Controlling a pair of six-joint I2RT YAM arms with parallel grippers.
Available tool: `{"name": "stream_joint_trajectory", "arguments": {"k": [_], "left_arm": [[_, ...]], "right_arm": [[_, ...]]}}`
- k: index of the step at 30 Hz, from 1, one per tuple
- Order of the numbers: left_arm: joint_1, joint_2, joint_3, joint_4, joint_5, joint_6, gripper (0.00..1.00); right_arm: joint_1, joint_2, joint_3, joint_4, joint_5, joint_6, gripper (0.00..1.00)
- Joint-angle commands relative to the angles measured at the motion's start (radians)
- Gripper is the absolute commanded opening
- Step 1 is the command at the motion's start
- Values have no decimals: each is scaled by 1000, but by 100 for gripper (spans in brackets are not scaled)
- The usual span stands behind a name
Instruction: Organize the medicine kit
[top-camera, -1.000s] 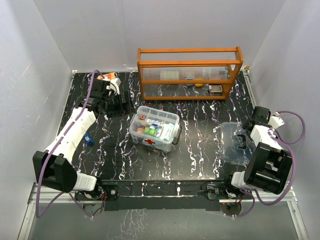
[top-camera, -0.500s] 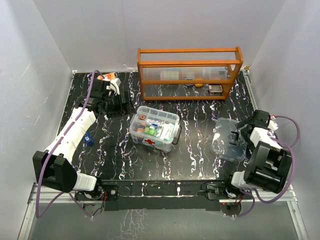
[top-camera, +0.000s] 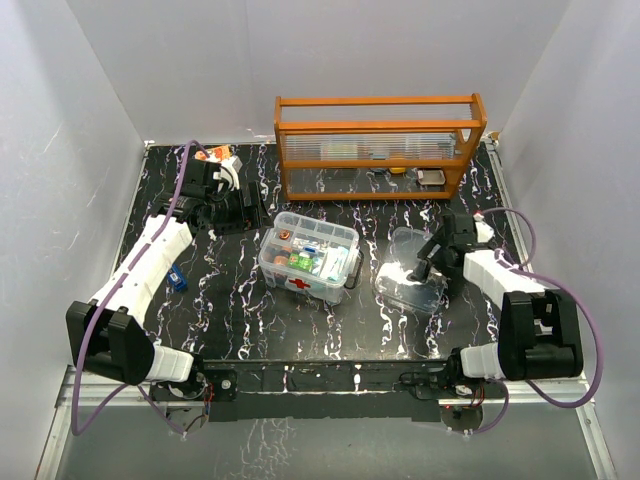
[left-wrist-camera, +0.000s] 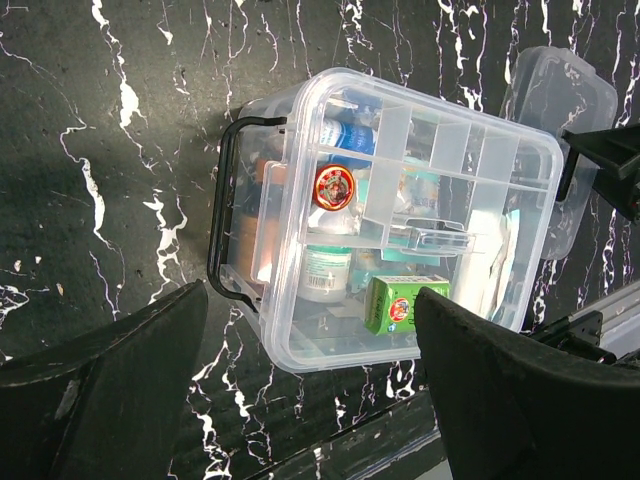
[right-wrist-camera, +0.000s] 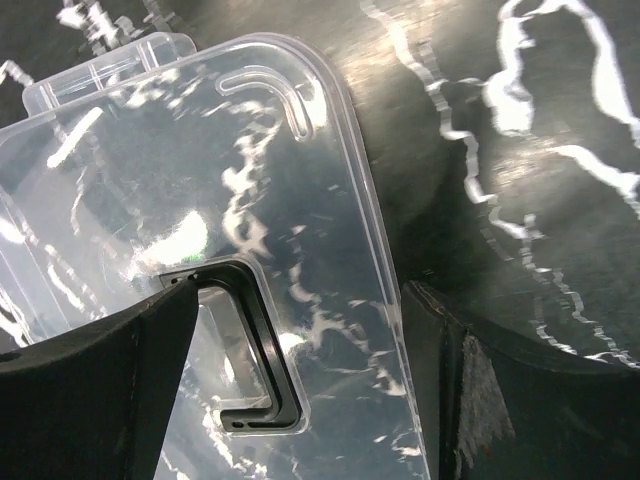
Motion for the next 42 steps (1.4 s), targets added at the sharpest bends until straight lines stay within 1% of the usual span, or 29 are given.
{"name": "stream_joint_trajectory", "arguments": {"k": [1,3,7,9,11,14,18,22,27,29,35,37,42], "left_arm": [[5,-9,-12,11,17,-2,83],[3,-9,-16,11,17,-3,83],[3,-6,-16,12,17,-1,83],[3,-7,-15,11,17,-1,83],[3,-7,-14,12,21,-1,83],[4,-6,-12,11,28,-3,83],[3,-6,-6,12,41,-6,83],[3,-6,2,10,45,-7,83],[3,-6,6,5,46,-7,83],[3,-6,8,3,47,-7,83],[3,-6,19,3,54,-7,83],[4,18,23,2,54,-7,83],[3,22,26,1,55,-7,83]], "right_arm": [[95,28,47,-92,88,-12,77],[110,20,62,-106,98,-32,76],[116,-8,73,-141,112,-73,80],[115,-25,72,-155,116,-88,80],[115,-35,63,-161,99,-103,78],[115,-44,48,-164,60,-113,72],[116,-25,34,-126,-59,-158,70],[115,0,33,-122,-73,-160,68],[116,21,35,-124,-117,-183,62],[116,21,39,-135,-126,-191,62],[117,-26,60,-170,-123,-195,68],[117,-41,68,-187,-121,-191,70],[118,-63,71,-205,-132,-183,69]]}}
